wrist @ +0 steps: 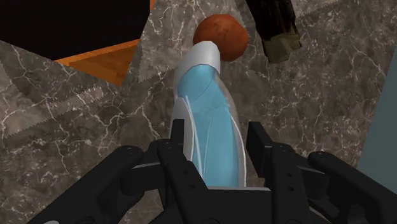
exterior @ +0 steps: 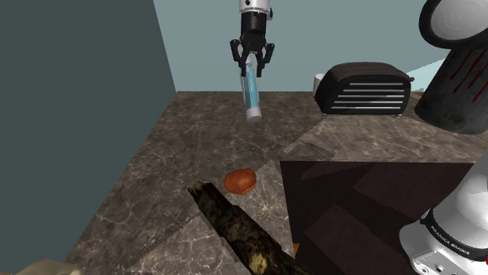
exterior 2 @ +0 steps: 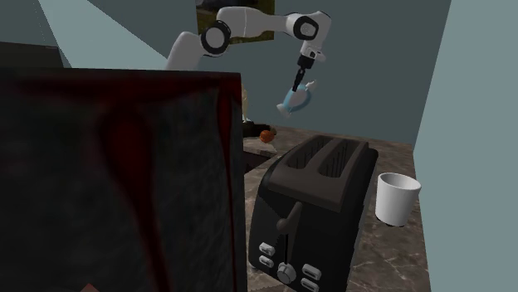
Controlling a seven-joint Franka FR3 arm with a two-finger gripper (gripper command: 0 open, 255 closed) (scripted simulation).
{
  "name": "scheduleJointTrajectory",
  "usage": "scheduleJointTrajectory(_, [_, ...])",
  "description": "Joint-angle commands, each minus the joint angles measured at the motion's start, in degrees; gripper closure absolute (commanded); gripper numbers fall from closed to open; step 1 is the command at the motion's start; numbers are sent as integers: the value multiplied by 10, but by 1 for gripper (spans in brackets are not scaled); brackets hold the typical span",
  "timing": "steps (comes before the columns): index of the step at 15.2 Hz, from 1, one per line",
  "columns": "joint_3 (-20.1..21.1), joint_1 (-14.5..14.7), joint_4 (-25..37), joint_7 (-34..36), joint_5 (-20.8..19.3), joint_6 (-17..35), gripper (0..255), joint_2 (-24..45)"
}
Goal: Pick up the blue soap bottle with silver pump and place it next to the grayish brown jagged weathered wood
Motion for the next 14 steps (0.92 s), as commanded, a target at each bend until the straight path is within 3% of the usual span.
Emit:
scheduleJointTrajectory(1, [7, 12, 56, 26, 3, -12, 255, 36])
scheduleJointTrajectory(4, [19, 32, 185, 70, 7, -49, 255, 116])
scheduleJointTrajectory(14, [13, 39, 34, 37, 3, 52, 255, 72])
